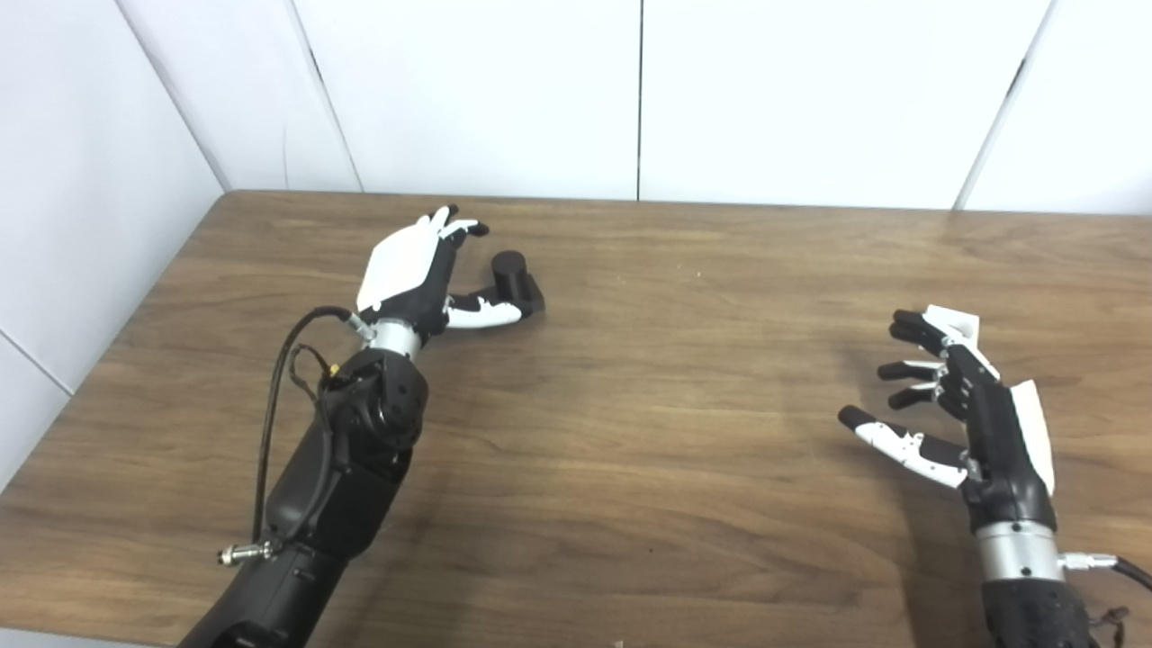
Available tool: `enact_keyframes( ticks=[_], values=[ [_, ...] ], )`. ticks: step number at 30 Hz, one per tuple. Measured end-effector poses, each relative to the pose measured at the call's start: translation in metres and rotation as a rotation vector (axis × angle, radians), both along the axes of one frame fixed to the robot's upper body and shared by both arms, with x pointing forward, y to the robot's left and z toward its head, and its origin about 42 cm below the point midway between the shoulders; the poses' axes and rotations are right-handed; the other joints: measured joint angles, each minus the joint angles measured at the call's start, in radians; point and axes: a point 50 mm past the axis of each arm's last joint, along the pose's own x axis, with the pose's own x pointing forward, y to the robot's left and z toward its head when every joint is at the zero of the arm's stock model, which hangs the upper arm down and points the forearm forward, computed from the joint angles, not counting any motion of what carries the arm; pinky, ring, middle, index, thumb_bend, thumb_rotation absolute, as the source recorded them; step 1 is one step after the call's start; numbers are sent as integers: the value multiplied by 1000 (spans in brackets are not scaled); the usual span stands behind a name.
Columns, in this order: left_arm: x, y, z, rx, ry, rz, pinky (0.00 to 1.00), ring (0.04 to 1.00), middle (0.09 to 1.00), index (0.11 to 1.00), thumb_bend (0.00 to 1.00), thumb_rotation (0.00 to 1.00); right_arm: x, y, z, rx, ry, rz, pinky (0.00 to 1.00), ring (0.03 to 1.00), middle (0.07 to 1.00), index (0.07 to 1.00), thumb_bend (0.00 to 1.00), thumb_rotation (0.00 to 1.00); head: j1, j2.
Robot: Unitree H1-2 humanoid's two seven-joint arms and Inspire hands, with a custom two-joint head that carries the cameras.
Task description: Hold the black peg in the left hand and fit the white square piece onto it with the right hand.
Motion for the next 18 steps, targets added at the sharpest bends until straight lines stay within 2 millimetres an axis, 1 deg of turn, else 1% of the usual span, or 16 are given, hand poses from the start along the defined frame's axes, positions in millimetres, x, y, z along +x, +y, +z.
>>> enact_keyframes(
  ticks=[4, 8, 12, 18],
  values=[
    [3, 2, -7, 7, 28, 8, 997, 1000, 1000, 824, 914, 425, 0, 0, 0, 0, 2, -1, 487, 635, 794, 798, 614, 0, -3, 0],
    [3, 1, -9, 10, 38, 6, 989, 1000, 1000, 815, 909, 409, -1, 0, -1, 0, 4, -2, 487, 633, 794, 799, 612, 0, -5, 2],
    [7, 4, -18, 17, 71, 17, 969, 1000, 1000, 780, 903, 384, -1, 0, -1, -1, 4, -2, 488, 629, 792, 796, 612, 0, -8, 3],
    [9, 7, -27, 18, 97, 26, 971, 1000, 1000, 709, 895, 367, -1, 0, -1, -2, 4, -3, 488, 629, 791, 798, 612, 0, -14, 5]
  ],
)
